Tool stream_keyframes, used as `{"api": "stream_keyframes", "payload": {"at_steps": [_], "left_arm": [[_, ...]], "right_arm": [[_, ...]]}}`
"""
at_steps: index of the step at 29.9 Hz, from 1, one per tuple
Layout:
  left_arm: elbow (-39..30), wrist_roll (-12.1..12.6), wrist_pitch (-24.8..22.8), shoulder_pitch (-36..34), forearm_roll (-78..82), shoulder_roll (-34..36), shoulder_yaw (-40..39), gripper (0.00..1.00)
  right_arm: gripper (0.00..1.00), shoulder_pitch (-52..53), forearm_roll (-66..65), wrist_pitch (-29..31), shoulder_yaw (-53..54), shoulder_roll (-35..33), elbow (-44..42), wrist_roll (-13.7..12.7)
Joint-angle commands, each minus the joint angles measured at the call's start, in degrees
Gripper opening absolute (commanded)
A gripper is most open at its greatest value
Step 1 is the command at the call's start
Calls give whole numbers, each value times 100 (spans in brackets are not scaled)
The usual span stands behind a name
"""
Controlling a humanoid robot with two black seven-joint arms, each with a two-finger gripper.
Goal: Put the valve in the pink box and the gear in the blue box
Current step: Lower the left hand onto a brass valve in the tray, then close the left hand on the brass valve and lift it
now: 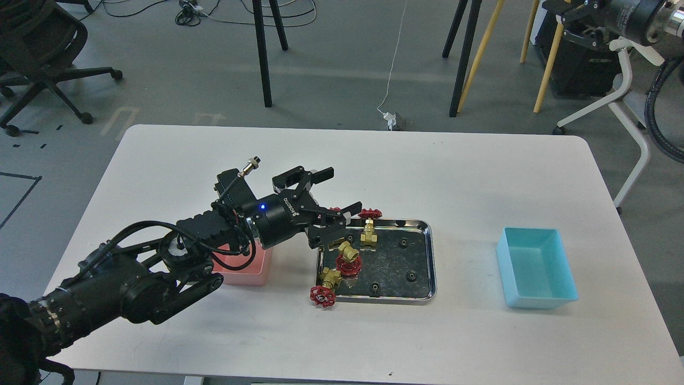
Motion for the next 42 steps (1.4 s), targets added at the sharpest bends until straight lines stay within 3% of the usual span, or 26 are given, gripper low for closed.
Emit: {"api": "stream_keyframes", "payload": {"at_steps": [1,9,30,42], "left_arm": [[455,42,164,193,447,-327,67,97],[1116,130,336,281,616,-1048,75,97],[2047,121,322,580,616,-1620,102,99],[2047,130,336,588,616,-1629,111,77]], "right_arm": [[99,48,-5,0,-54,12,-7,7],[99,49,-5,0,-62,12,-16,7],[99,-4,-101,0,-80,21,-25,7],[99,-39,-128,0,-80,21,-16,16]]}}
